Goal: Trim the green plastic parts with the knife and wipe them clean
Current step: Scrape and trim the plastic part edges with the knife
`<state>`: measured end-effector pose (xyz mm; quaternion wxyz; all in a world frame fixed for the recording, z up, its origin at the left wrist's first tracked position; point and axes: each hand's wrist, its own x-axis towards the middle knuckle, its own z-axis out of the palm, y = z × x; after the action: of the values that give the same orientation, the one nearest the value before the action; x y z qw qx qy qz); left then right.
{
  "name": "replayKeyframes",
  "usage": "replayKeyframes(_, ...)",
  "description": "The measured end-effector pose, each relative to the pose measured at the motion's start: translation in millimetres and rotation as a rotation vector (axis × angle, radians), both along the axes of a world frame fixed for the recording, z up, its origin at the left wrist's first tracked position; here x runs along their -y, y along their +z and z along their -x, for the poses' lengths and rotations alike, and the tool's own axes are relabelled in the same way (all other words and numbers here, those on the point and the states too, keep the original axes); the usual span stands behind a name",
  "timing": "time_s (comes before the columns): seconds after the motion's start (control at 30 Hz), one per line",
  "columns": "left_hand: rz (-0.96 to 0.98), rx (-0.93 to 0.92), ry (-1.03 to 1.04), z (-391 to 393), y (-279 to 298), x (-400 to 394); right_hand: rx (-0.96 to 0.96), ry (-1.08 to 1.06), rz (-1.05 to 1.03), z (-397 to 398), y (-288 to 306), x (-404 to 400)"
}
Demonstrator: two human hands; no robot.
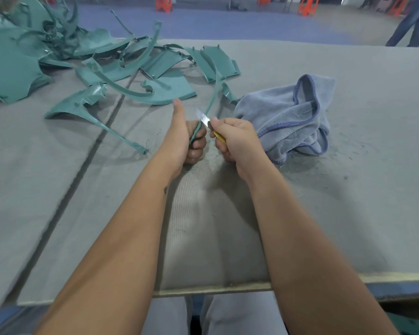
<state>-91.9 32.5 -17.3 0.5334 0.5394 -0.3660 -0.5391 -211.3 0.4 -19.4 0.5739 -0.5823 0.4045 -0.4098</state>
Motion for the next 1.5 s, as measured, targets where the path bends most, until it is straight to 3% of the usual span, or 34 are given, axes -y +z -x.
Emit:
replayKeyframes(0.07, -0.016, -0.035, -0.032, -2, 1, 1, -0.005, 0.042, 0.003, 1, 0, -2)
replayKeyframes(0.2, 0.038, 0.115, -0.107, -3, -5, -2, -0.047, 0.108, 0.020, 0, 1, -4)
replayKeyframes(0.33, 0.072, 0.008, -0.184, -7, -4, -4, -0.090, 0.081, 0.042, 0, 0, -2)
replayKeyframes(0.47, 0.111, 0.017, -0.263, -10, -1, -6, -0.092, 0.007, 0.086, -1, -1, -1)
replayKeyframes(0.9, 0.135, 0.189, -0.135, -3, -8, -5, -0.091, -0.191, 0.210, -3, -9, 4)
replayKeyframes(1.27, 0.088, 0.258, -0.107, -4, -7, -5, 0.052, -0.284, 0.074, 1, -7, 7)
replayKeyframes(1.5, 0.068, 0.334, -0.146, -16, -5, -7, 0.036, -0.317, 0.011, -1, -7, 13)
